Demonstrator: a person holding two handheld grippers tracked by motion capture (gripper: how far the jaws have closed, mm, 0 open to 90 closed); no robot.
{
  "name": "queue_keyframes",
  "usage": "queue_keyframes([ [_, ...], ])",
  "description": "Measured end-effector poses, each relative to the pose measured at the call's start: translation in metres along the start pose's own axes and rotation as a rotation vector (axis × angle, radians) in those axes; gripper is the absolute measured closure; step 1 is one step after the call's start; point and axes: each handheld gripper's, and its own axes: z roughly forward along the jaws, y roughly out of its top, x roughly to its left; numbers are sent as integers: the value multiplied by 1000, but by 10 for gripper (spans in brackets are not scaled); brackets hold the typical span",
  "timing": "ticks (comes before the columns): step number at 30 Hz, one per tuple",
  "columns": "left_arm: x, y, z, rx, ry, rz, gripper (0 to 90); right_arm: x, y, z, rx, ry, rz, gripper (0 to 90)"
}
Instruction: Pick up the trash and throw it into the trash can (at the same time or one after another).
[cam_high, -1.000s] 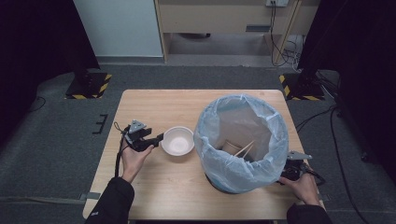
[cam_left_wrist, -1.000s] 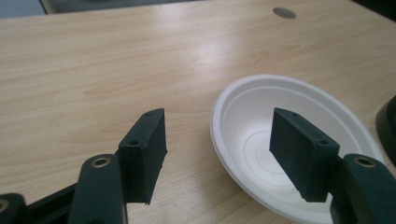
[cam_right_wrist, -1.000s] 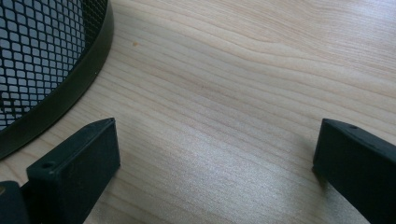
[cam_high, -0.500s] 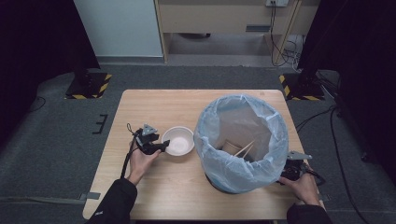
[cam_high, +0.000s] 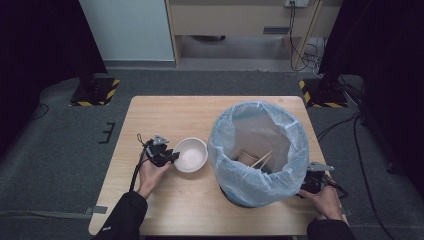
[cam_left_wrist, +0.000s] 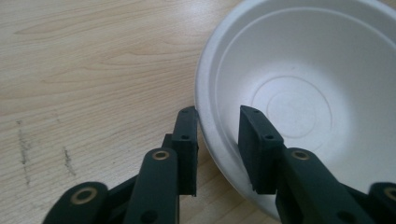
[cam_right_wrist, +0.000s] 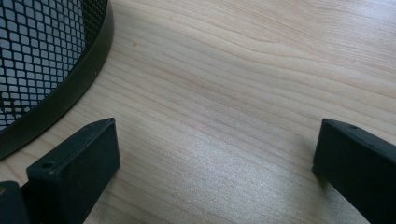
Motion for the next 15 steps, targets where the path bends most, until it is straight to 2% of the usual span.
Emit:
queue_keyframes([
  [5,0,2,-6,-35,-46,-44,762,0,0,0,0,0,0,7],
  [13,-8,12,-23,-107,-85,-33,827,0,0,0,0,0,0,7],
  [15,-11,15,-29,-128,-85,-17,832,0,0,0,0,0,0,7],
])
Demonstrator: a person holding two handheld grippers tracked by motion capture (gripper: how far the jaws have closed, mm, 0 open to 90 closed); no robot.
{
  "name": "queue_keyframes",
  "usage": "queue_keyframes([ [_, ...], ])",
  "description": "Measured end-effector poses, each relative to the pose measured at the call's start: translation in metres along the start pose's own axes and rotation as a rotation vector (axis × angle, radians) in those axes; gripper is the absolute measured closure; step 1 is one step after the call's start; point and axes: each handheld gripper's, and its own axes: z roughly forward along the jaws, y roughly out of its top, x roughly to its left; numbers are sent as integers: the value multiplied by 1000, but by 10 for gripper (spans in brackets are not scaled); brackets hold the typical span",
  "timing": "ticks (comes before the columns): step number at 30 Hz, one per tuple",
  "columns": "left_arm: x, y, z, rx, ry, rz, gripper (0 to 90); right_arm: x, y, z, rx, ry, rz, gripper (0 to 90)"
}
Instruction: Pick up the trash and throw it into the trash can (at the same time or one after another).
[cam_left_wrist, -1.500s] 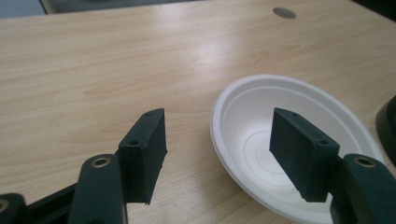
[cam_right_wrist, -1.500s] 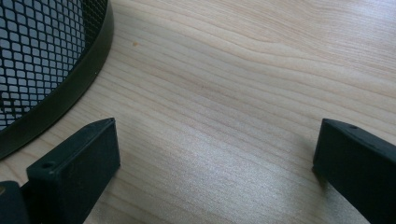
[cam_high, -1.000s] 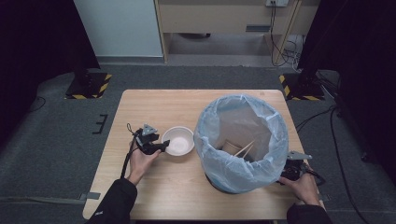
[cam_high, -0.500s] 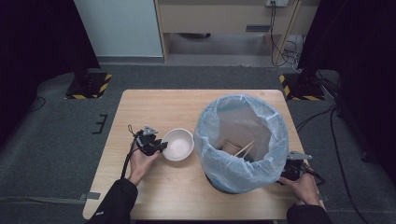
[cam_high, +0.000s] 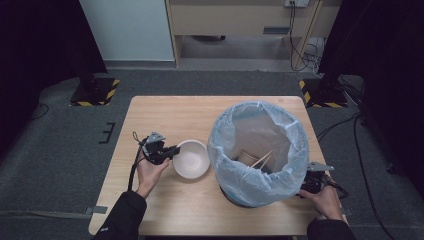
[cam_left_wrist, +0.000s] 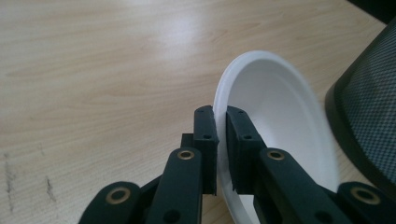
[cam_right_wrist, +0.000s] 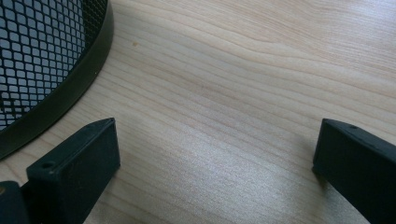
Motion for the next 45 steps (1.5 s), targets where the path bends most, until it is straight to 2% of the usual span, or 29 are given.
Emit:
queue_keyframes([
  [6,-7,10,-14,-44,17,53,839,0,0,0,0,0,-1,7],
  [8,-10,15,-21,-61,37,85,839,0,0,0,0,0,0,7],
  [12,-14,24,-36,-110,58,119,839,0,0,0,-1,0,-5,7],
  [20,-15,41,-70,-229,101,141,839,1,0,0,-1,3,-4,7],
  [26,-12,52,-98,-333,105,122,839,1,0,0,-1,3,-4,7],
  [32,-12,59,-119,-410,109,106,839,1,0,0,-1,3,-4,7],
  [40,-16,68,-145,-503,93,103,839,1,0,0,-1,3,-4,7],
  [45,-21,73,-164,-575,65,103,839,1,0,0,-1,3,-5,7],
])
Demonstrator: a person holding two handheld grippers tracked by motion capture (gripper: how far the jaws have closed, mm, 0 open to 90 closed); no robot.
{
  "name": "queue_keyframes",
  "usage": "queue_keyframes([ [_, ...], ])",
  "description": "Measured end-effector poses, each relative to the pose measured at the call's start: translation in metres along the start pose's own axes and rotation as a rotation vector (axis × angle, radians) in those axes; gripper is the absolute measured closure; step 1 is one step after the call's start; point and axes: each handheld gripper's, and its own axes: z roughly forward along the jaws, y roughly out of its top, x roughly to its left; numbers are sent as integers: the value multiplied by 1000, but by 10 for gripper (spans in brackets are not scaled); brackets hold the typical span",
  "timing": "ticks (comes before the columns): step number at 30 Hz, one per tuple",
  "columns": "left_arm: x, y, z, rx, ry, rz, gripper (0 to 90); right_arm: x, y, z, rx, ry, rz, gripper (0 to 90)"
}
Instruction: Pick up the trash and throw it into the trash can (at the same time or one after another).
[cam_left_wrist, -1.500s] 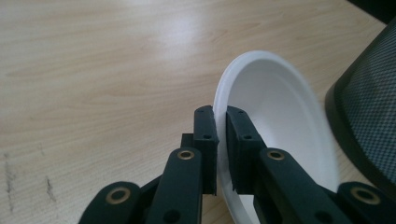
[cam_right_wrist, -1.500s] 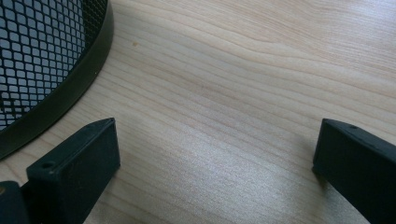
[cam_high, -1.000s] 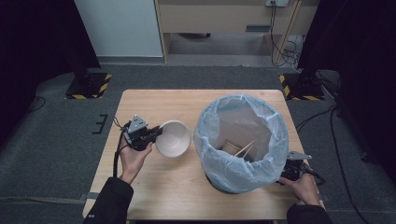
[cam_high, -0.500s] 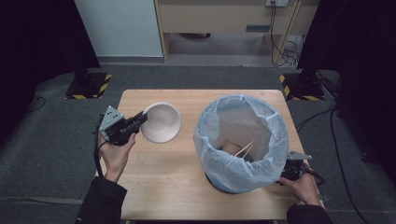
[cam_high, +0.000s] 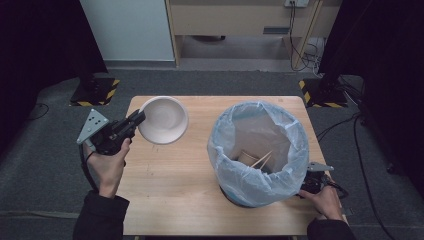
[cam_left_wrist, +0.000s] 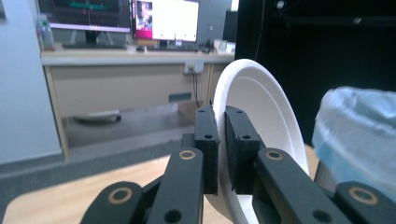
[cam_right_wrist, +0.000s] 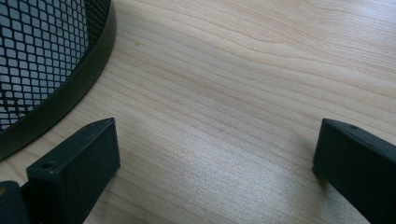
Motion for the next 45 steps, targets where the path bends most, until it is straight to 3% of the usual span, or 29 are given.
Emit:
queue_keyframes([
  [11,-14,22,-19,-110,-41,13,839,0,0,0,0,0,0,7],
  [22,-33,36,-30,-174,-102,37,839,0,0,0,0,0,0,7],
  [30,-40,41,-29,-213,-159,12,838,0,0,0,3,0,0,6],
  [35,-51,49,-25,-245,-176,41,839,0,0,0,0,-3,-4,5],
  [39,-57,54,-20,-271,-195,30,839,0,0,0,0,-3,-1,4],
  [45,-68,60,-6,-260,-236,13,839,0,0,0,0,-3,-4,5],
])
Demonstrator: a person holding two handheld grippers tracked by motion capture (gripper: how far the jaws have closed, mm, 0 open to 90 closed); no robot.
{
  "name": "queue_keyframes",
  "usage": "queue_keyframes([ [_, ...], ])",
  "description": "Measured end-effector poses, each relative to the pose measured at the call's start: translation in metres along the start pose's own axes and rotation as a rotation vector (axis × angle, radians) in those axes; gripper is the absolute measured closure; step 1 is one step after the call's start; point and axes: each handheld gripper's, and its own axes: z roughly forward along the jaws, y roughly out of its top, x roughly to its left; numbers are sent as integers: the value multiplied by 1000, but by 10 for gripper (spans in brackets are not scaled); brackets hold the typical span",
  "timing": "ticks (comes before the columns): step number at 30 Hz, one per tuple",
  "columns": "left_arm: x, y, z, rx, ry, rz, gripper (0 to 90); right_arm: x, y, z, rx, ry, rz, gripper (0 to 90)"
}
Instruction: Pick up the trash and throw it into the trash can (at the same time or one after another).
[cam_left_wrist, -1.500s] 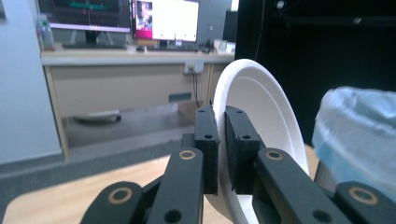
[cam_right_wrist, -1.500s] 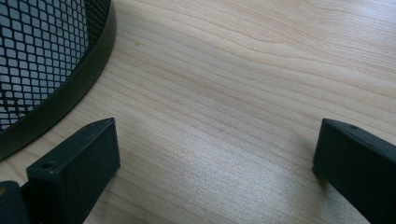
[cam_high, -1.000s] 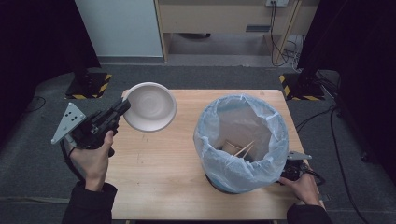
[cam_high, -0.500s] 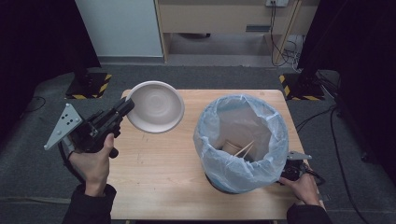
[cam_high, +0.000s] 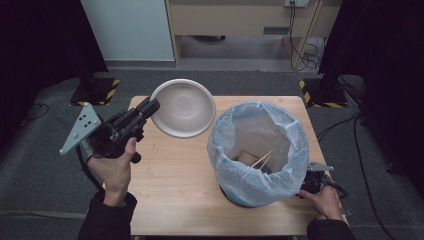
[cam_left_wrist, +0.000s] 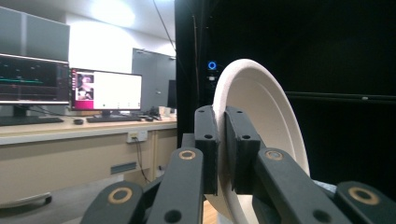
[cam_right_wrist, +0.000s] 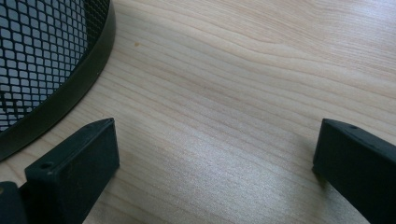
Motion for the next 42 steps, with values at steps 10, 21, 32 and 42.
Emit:
queue_keyframes([
  [10,-15,7,24,-5,-40,12,838,0,0,0,0,0,0,5],
  [21,-27,2,45,-2,-75,3,839,0,0,0,0,0,0,5],
  [32,-41,-7,68,24,-120,-2,839,0,0,0,0,0,2,5],
  [42,-54,-21,88,54,-158,-14,839,0,0,0,0,0,0,5],
])
